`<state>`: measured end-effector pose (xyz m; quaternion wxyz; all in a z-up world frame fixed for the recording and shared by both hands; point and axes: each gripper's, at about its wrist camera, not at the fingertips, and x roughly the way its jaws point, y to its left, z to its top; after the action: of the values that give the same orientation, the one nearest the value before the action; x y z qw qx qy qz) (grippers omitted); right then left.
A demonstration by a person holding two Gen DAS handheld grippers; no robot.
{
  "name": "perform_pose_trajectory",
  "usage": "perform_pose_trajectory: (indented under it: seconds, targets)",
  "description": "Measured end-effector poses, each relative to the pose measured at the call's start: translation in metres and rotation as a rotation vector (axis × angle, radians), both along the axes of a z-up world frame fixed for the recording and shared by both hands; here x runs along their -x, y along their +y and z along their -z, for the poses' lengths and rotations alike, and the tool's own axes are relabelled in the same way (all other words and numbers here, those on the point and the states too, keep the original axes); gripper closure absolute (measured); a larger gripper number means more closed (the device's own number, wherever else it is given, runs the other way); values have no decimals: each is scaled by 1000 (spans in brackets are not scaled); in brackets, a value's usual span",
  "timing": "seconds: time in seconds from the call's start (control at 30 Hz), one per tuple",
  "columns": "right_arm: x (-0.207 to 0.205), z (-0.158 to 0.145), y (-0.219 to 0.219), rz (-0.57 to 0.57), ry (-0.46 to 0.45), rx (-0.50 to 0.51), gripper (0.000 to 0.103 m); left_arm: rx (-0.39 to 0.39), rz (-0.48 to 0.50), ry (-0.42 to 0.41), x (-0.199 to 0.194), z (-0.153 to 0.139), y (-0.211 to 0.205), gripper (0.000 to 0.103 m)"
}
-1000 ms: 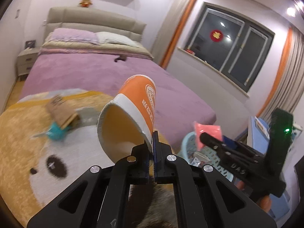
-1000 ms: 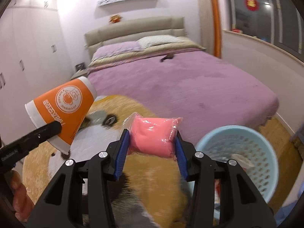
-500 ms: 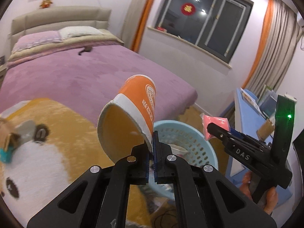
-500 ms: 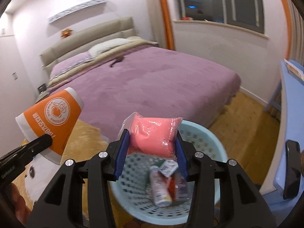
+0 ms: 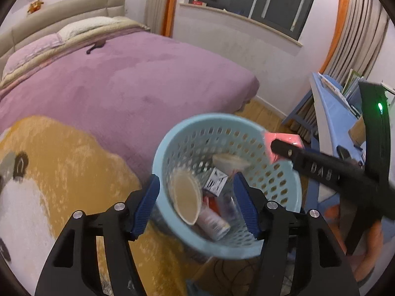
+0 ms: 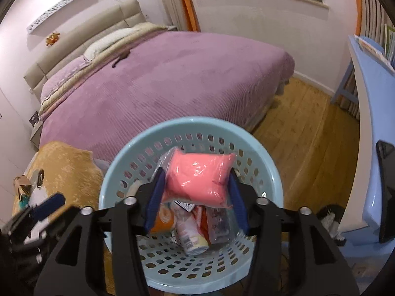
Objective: Collect trash
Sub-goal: 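Carry orange cup and pink bag over the basket and open both tools, then grasp the teal plastic bag with left tool while right tool grasps brown kraft cup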
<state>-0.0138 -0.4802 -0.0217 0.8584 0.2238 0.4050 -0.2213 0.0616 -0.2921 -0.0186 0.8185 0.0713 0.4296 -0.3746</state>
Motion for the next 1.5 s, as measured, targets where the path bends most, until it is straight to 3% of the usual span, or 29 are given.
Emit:
perform_pose_trajectory:
  seconds: [0.1,0.23,0.37,0.53,0.77,1.1,1.33,1.4,1.5]
  targets:
    - [2,-2,-3,14,-10,-1,40,48,4,46,1,2,24,37]
    - [6,-12,4,12,-29,13,39,89,-35,20,8,-9,58,32]
    - [5,-34,30,-32,-64,59,39,127,-102,-5,10,-21,98,32]
    - [-5,-54,79,-96,-56,109,39,118,-193,-38,9,-33,130,32]
    - [-19,-69,191,-328,-59,133,38,89,-360,-80,2,-36,198,32]
    - [-87,-72,317,-654,-116,161,38,41,-608,-74,-25,-32,317,32]
    - [-154,-60,370,-778,-124,152,38,9,-602,-54,-53,-23,343,35]
    - [-171,-54,376,-793,-124,127,39,8,-576,-39,-64,-18,345,49]
    - [-199,-44,386,-816,-114,116,41,1,-557,-23,-77,-9,343,50]
